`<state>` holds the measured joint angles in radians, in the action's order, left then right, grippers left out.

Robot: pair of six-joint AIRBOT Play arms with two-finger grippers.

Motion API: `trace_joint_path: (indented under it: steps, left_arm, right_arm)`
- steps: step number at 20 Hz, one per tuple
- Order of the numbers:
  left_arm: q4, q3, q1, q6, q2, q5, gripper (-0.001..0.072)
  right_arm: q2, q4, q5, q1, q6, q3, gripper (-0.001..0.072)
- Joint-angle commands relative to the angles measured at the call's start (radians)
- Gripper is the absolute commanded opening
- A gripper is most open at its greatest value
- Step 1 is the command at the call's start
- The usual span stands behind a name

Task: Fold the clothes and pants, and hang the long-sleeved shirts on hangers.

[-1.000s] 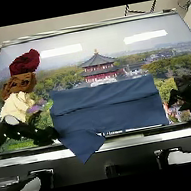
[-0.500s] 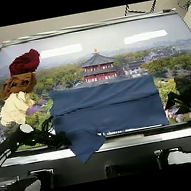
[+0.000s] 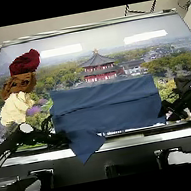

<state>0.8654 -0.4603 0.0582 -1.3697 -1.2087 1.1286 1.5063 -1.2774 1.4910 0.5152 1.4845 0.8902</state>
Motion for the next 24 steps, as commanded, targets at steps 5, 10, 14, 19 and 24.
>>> trace_joint_path:
  steps: [5,10,14,19,24]
  left_arm:
    - [0.042,-0.089,-0.080,0.047,0.012,0.071,0.0029]
    - [0.088,-0.395,-0.144,0.042,-0.006,0.122,0.0027]
    - [0.085,-0.665,-0.127,0.034,-0.166,0.113,0.0027]
    - [0.085,-0.967,-0.115,-0.011,-0.434,0.143,0.0028]
    - [0.085,-1.118,-0.112,-0.018,-0.588,0.138,0.0029]
  right_arm:
    - [-0.008,0.038,0.012,-0.002,-0.035,-0.029,0.0037]
    - [-0.027,0.165,0.016,-0.008,0.016,0.198,0.0033]
    - [0.039,0.165,-0.063,-0.105,0.055,0.400,0.0034]
    - [0.220,0.132,-0.154,-0.202,0.141,0.625,0.0035]
    - [0.315,0.141,-0.174,-0.202,0.161,0.653,0.0037]
